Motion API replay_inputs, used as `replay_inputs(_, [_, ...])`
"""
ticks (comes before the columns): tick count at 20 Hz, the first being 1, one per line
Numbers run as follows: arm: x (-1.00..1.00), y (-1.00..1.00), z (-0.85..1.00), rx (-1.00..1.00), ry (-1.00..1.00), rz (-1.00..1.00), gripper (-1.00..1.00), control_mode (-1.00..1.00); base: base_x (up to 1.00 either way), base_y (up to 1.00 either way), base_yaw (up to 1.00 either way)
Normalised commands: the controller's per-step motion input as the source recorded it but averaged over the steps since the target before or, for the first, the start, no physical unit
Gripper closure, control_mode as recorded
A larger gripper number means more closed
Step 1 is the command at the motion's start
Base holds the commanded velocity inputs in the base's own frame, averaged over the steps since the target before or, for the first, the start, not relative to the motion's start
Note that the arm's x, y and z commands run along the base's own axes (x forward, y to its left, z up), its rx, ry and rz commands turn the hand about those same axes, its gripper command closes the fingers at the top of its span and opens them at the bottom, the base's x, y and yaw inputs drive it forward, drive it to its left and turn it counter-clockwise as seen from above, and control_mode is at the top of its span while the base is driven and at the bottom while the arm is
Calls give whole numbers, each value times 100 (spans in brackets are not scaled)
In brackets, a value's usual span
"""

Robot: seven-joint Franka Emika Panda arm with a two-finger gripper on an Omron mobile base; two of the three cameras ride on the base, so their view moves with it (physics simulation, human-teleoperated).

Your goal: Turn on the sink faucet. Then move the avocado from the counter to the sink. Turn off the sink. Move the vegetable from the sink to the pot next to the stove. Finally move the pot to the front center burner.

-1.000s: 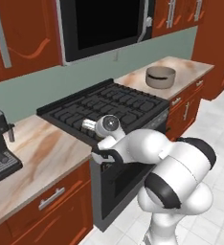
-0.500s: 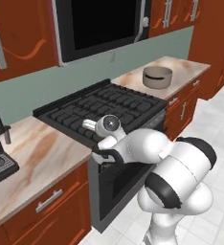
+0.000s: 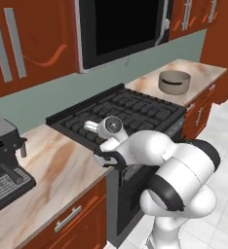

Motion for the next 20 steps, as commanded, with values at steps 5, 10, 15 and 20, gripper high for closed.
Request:
replay_inputs(5, [0, 0, 0, 0, 0, 0, 100, 100, 2, -83, 4])
replay_inputs(10, [0, 0, 0, 0, 0, 0, 100, 100, 24, -92, 13])
replay_inputs(15, [0, 0, 0, 0, 0, 0, 100, 100, 30, -93, 15])
replay_inputs(20, [0, 0, 0, 0, 0, 0, 100, 100, 29, -90, 15])
